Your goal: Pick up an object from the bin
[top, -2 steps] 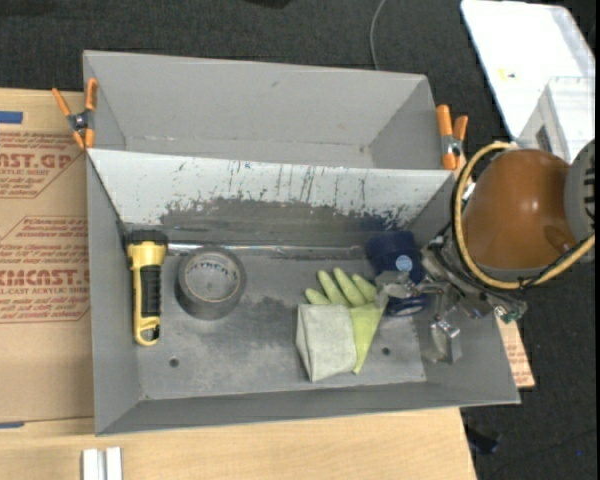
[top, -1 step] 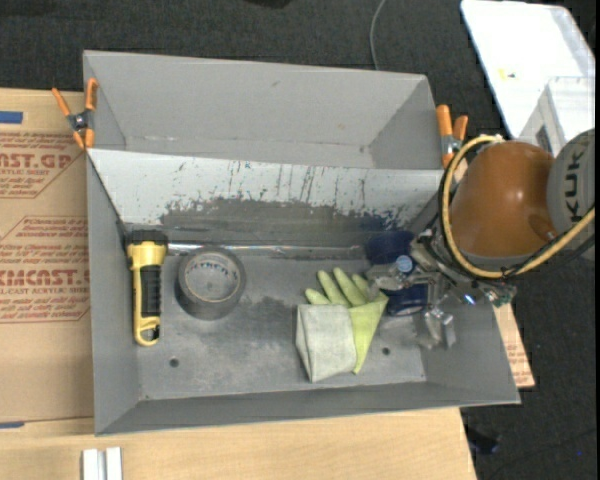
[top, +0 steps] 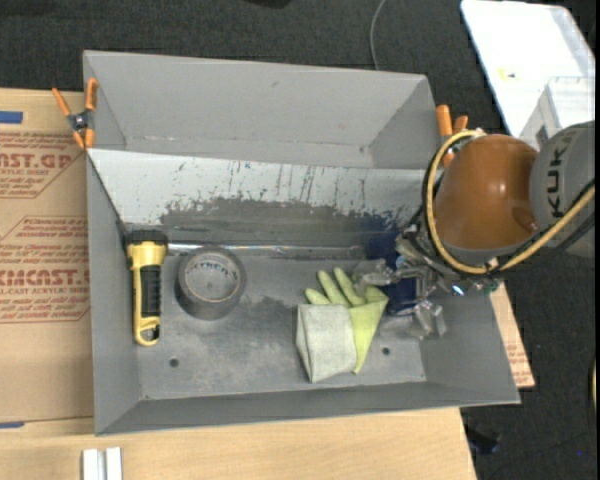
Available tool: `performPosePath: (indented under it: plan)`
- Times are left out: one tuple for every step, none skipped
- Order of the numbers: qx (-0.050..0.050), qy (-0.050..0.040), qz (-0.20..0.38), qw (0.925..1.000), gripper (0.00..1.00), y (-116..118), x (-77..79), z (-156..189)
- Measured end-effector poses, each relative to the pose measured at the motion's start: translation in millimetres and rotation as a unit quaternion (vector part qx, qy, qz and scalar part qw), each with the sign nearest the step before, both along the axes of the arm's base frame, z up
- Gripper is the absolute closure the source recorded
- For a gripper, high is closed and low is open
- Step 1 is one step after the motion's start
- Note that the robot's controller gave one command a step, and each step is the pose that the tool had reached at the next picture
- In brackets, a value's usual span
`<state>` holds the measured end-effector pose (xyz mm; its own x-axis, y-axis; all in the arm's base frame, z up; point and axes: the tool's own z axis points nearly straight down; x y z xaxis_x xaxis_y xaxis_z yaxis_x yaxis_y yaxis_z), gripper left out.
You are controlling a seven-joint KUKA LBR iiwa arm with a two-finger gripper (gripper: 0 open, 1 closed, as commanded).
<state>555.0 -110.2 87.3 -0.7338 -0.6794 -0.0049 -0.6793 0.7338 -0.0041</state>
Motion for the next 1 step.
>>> performPosePath:
  plan:
    - [0.001, -0.0002, -0.017, 0.9999, 0.00, 8.1, 22.9, -9.7]
